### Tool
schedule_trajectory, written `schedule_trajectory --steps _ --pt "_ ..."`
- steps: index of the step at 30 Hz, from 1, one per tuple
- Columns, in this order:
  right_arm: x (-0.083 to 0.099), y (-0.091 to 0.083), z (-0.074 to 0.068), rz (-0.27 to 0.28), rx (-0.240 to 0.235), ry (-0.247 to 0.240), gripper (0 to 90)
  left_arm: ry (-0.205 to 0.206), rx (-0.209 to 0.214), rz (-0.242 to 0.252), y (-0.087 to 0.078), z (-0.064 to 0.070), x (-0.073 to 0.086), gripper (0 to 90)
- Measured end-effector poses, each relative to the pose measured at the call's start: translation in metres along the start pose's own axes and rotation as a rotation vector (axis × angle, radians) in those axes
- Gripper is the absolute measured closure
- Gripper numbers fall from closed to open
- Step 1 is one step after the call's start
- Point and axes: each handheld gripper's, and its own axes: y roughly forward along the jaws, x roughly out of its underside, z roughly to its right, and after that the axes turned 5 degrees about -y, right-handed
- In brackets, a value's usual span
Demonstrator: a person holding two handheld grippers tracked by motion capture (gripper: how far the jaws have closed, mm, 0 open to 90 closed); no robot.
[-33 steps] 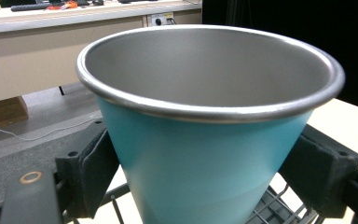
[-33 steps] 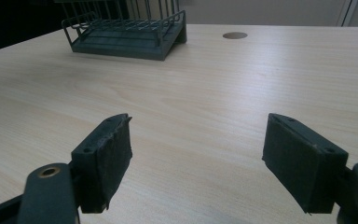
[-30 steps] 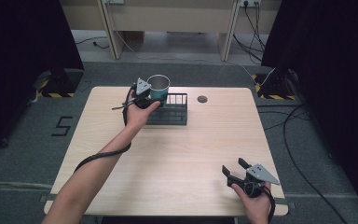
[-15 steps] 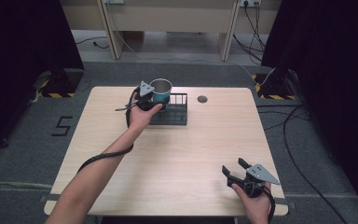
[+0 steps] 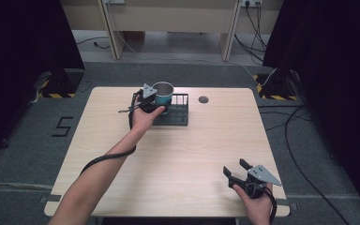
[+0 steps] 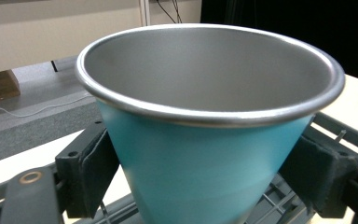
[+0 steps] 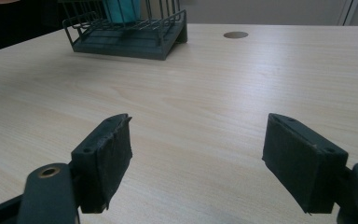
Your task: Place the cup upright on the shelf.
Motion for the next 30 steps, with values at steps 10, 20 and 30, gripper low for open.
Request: schedule_trajectory --steps 10,20,30 --pt "-0.0001 0.0 0.0 -0.002 -0.003 0.001 24.3 -0.008 0.002 -0.011 0.0023 -0.0017 0.0014 16.5" --pt "-0.0001 0.0001 0.0 -0.001 -0.004 0.0 24.3 -0.01 0.005 -0.01 0.0032 -0.0028 0.0027 16.4" --pt "-0.0001 0.0003 -0.0001 -0.002 -0.005 -0.002 24.2 -0.005 0.01 -0.016 0.0029 -0.003 0.0027 15.9"
